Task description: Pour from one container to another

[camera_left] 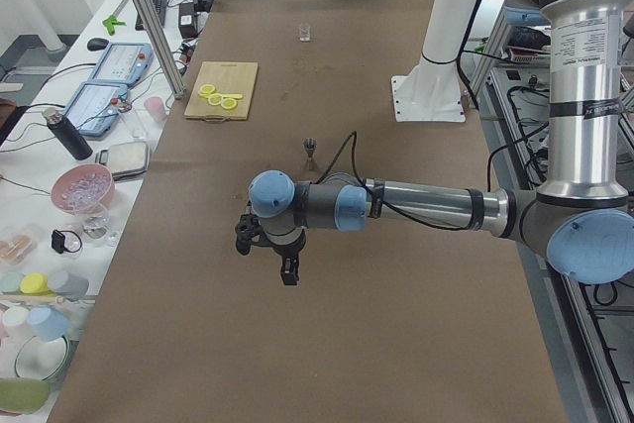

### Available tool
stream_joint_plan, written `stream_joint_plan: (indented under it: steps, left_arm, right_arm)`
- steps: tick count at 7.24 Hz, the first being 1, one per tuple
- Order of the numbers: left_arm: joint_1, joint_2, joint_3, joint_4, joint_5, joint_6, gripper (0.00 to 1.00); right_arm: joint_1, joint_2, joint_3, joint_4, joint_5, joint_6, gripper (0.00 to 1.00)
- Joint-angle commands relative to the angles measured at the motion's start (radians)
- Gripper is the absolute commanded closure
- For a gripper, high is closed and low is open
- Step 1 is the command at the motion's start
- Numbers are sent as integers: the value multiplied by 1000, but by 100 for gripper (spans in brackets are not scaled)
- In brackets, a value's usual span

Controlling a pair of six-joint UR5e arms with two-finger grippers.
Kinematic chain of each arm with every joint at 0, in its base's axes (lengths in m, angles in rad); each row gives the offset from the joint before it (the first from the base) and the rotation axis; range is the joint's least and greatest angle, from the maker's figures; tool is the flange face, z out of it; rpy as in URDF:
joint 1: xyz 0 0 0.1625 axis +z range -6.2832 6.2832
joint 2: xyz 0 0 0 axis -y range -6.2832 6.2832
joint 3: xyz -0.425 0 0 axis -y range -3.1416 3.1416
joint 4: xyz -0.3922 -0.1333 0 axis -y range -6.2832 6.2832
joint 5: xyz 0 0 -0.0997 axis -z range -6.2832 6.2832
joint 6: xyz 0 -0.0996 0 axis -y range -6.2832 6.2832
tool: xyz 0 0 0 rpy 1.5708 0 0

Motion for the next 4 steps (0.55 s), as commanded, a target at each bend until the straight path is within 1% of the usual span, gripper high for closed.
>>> stream_joint_plan:
  steps: [1, 4]
  left_arm:
    - [0, 0, 1, 0, -1, 0, 1]
    - [0, 0, 3, 0, -1, 0, 1]
  right_arm:
    - [-1, 3, 13, 0, 10, 1, 0]
    - [-2, 4, 32, 0, 15, 1, 0]
